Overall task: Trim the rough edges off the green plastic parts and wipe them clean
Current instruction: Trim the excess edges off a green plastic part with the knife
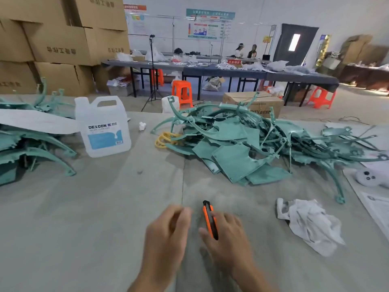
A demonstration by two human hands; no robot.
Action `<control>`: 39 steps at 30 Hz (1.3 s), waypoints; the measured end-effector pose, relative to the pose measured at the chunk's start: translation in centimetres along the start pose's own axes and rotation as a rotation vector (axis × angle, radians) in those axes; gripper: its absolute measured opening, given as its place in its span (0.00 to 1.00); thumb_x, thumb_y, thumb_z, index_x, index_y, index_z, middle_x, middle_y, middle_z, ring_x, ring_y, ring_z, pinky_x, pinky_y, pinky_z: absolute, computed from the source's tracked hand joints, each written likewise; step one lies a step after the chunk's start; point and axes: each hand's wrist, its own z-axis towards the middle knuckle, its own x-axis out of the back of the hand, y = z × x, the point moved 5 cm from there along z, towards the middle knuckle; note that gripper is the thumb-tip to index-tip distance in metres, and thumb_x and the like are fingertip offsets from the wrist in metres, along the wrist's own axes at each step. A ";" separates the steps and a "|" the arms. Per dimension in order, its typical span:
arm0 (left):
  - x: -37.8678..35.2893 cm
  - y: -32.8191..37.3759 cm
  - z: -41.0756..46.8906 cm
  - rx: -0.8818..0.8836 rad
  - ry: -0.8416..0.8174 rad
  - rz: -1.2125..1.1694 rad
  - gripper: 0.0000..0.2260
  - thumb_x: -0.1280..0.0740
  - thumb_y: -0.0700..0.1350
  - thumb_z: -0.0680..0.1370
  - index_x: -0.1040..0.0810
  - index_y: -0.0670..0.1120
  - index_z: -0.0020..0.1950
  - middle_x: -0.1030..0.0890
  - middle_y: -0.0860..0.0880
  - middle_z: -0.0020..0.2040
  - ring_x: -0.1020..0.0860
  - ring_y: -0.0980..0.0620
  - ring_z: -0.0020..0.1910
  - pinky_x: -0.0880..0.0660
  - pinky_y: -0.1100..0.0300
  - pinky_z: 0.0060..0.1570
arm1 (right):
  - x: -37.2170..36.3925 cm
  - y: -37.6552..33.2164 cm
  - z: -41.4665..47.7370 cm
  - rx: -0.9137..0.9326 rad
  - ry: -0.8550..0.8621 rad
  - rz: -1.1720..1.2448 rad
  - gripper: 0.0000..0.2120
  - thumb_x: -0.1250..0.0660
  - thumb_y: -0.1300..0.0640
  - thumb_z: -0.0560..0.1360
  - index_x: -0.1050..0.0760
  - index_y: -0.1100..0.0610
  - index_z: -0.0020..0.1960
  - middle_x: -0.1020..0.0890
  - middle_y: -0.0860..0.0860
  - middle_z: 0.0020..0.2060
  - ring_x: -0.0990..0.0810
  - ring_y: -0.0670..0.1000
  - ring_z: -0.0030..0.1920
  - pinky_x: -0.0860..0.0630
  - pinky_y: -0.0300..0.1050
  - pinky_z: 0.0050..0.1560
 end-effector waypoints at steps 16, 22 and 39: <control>-18.6 -4.1 25.3 0.086 -0.473 0.577 0.09 0.41 0.47 0.84 0.25 0.45 0.49 0.24 0.46 0.44 0.25 0.45 0.44 0.33 0.55 0.40 | -0.5 1.5 0.6 -0.165 0.427 0.263 0.23 0.21 0.55 0.68 0.20 0.47 0.62 0.17 0.42 0.52 0.22 0.52 0.55 0.23 0.48 0.54; -16.9 -2.3 22.3 0.185 -0.515 0.134 0.12 0.44 0.45 0.85 0.25 0.38 0.54 0.18 0.37 0.45 0.18 0.48 0.35 0.20 0.55 0.34 | 0.3 2.1 0.2 -0.235 0.462 0.322 0.20 0.22 0.54 0.71 0.19 0.48 0.62 0.17 0.42 0.51 0.24 0.52 0.56 0.25 0.47 0.56; 10.9 -10.6 6.6 0.443 0.093 0.141 0.13 0.40 0.43 0.84 0.21 0.40 0.46 0.22 0.41 0.34 0.25 0.46 0.33 0.28 0.51 0.40 | 2.0 3.1 1.1 -0.107 0.128 -0.021 0.16 0.31 0.50 0.78 0.23 0.46 0.66 0.18 0.47 0.57 0.26 0.55 0.59 0.35 0.47 0.60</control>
